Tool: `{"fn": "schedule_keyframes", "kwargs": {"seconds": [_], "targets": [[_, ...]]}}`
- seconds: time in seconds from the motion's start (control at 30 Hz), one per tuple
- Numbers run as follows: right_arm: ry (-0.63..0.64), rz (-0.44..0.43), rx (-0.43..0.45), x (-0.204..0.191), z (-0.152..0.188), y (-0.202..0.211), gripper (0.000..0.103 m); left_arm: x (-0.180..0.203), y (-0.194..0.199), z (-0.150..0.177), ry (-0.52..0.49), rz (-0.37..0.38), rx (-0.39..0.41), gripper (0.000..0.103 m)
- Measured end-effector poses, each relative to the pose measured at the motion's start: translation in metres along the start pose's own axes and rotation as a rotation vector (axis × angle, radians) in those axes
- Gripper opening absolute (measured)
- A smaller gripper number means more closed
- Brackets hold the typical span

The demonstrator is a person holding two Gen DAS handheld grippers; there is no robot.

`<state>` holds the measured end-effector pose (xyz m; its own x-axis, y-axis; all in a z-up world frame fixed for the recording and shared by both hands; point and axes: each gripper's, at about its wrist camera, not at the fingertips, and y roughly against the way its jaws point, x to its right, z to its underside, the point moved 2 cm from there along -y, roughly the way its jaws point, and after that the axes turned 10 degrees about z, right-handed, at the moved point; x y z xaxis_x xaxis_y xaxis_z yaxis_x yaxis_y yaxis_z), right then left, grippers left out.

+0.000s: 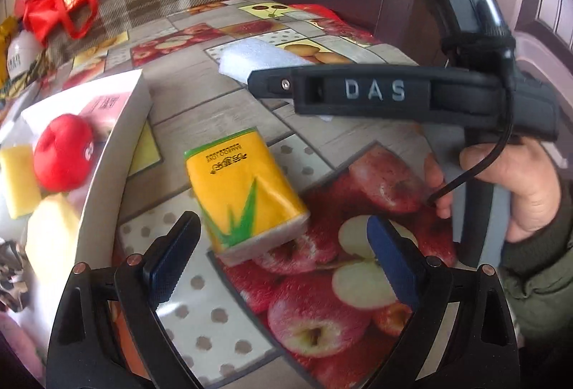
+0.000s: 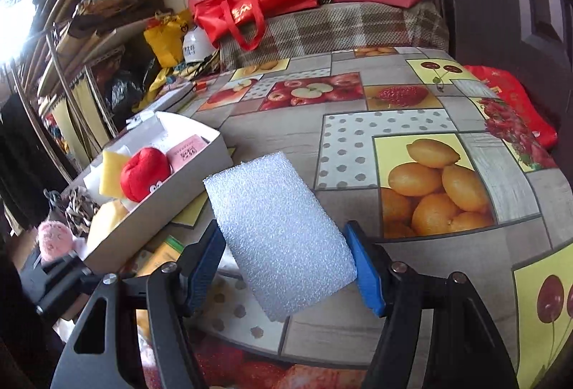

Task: Organize soft objects
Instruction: 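Grasp the yellow tissue packet with the left tool while the right tool grasps the white foam sheet, then carry the tissue packet and foam sheet over the white tray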

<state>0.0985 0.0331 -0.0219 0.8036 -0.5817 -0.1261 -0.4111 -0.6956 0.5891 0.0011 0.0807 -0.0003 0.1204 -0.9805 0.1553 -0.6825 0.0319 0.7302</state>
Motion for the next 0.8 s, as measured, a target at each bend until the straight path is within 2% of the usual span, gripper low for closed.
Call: {"fn": "schedule_keyframes", "kwargs": {"seconds": [0.07,0.2,0.3,0.33,0.37,0.43,0.6,0.8], "targets": [[-0.043,-0.009,0.004,0.008,0.000,0.002,0.068,0.001,-0.007,-0.003,-0.029,-0.086,-0.005,0.094],[-0.080,0.002,0.012,0.014,-0.001,0.003,0.068,-0.007,-0.015,-0.016,0.024,-0.094,0.012,0.094],[-0.093,0.017,0.022,0.017,-0.001,0.005,0.068,-0.004,-0.023,-0.023,0.017,-0.077,0.013,0.094],[-0.101,0.019,0.022,0.019,0.000,0.005,0.068,-0.003,-0.027,-0.023,0.012,-0.070,-0.004,0.091],[-0.110,0.019,0.022,0.021,0.000,0.005,0.068,-0.004,-0.029,-0.025,0.013,-0.066,-0.014,0.075],[-0.133,0.021,0.027,0.026,0.000,0.006,0.068,-0.006,-0.027,-0.025,0.022,-0.038,-0.009,0.053],[-0.154,0.022,0.057,0.029,0.000,0.011,0.068,-0.002,-0.023,-0.024,0.009,-0.019,0.019,0.050],[-0.111,0.053,0.155,0.020,0.000,0.029,0.068,0.017,0.016,-0.013,-0.087,-0.036,0.190,0.050]]}}
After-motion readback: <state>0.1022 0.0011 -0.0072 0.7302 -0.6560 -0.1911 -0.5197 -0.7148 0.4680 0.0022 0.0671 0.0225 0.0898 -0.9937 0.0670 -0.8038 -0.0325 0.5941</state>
